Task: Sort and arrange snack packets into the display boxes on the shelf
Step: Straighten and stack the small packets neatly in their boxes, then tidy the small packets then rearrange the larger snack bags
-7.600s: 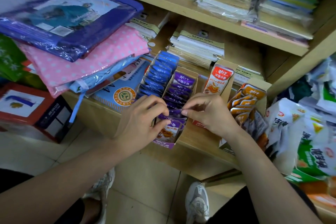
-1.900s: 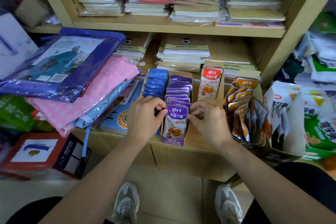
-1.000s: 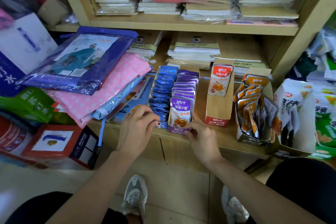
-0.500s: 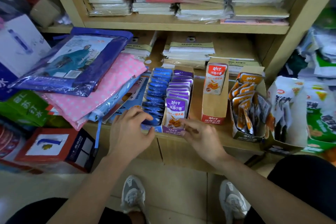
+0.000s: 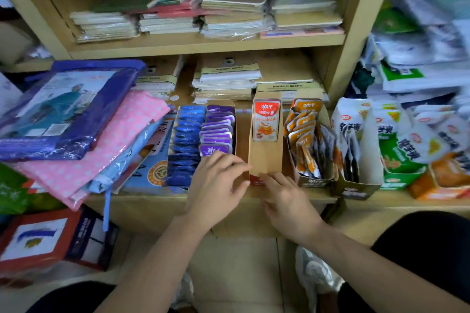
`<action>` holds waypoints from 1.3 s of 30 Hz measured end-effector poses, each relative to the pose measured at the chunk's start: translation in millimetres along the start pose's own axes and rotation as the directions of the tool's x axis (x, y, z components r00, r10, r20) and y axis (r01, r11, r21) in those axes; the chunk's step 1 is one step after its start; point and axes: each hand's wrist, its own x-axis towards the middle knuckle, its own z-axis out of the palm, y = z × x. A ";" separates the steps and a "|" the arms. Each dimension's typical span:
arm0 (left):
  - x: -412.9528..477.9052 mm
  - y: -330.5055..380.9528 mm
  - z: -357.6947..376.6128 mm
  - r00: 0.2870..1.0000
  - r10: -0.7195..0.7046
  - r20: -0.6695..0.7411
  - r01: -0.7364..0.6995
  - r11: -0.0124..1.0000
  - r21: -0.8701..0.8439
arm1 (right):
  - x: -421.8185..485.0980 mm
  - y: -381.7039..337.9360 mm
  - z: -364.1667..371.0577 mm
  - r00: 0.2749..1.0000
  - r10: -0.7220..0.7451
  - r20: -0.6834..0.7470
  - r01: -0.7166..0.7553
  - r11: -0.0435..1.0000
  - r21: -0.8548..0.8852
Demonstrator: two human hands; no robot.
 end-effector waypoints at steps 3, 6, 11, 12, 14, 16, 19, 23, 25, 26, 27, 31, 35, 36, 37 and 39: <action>-4.5 3.2 10.1 0.994 0.072 0.076 -0.080 0.992 0.101 | -11.4 4.7 -1.1 0.997 -0.076 -0.004 0.076 0.996 0.040; -9.0 2.8 13.9 0.992 0.099 0.078 -0.110 0.980 0.163 | -16.5 10.1 -1.3 0.989 -0.139 0.049 0.136 0.989 0.048; -12.8 3.0 12.0 0.995 0.103 0.017 -0.104 0.979 0.175 | -17.7 6.6 -4.4 0.969 -0.194 0.153 0.187 0.981 0.054; -13.2 2.2 11.4 0.996 0.093 0.014 -0.094 0.981 0.172 | -17.2 6.5 -4.4 0.966 -0.201 0.164 0.195 0.979 0.057; -14.1 0.5 9.9 0.997 0.075 0.016 -0.077 0.982 0.172 | -15.4 6.7 -4.4 0.962 -0.213 0.173 0.205 0.977 0.064; -15.0 -1.5 9.2 0.998 0.064 0.022 -0.066 0.982 0.174 | -15.4 6.3 -5.3 0.956 -0.224 0.191 0.210 0.974 0.091; -13.6 -3.4 7.1 0.999 0.040 0.037 -0.045 0.987 0.154 | -21.4 4.4 -18.9 0.956 -0.226 0.185 0.187 0.961 0.204; -1.5 10.1 3.9 0.998 0.005 0.063 -0.010 0.997 0.078 | -49.2 21.1 -47.0 0.993 -0.097 -0.070 0.110 0.974 0.200; 8.5 25.9 3.8 0.998 -0.005 0.065 0.007 1.000 -0.026 | -67.4 34.3 -63.2 0.974 0.048 -0.223 -0.027 0.995 0.098; 13.2 34.3 5.2 0.998 0.005 0.069 0.001 0.997 -0.074 | -74.1 40.5 -72.0 0.955 0.118 -0.274 -0.109 0.993 0.047; 17.0 42.5 8.4 0.997 0.031 0.072 -0.023 0.993 -0.112 | -78.8 45.9 -80.8 0.935 0.164 -0.314 -0.171 0.985 0.006; 24.4 73.3 30.5 0.980 0.190 0.052 -0.178 0.969 -0.169 | -85.6 71.4 -105.9 0.954 0.104 -0.281 -0.165 0.964 -0.207; 29.0 92.6 63.0 0.970 0.235 0.067 -0.233 0.972 -0.026 | -90.4 100.0 -103.3 0.974 0.051 -0.221 -0.120 0.943 -0.309; 30.7 94.1 68.3 0.970 0.233 0.075 -0.234 0.972 0.007 | -90.6 106.9 -100.9 0.963 0.017 -0.268 -0.106 0.941 -0.321; 31.8 94.8 72.7 0.969 0.233 0.080 -0.236 0.971 0.030 | -90.3 112.8 -99.0 0.945 -0.012 -0.328 -0.104 0.937 -0.333; 33.4 95.6 78.5 0.969 0.235 0.070 -0.239 0.970 0.052 | -87.7 124.0 -98.1 0.902 -0.034 -0.431 -0.143 0.917 -0.371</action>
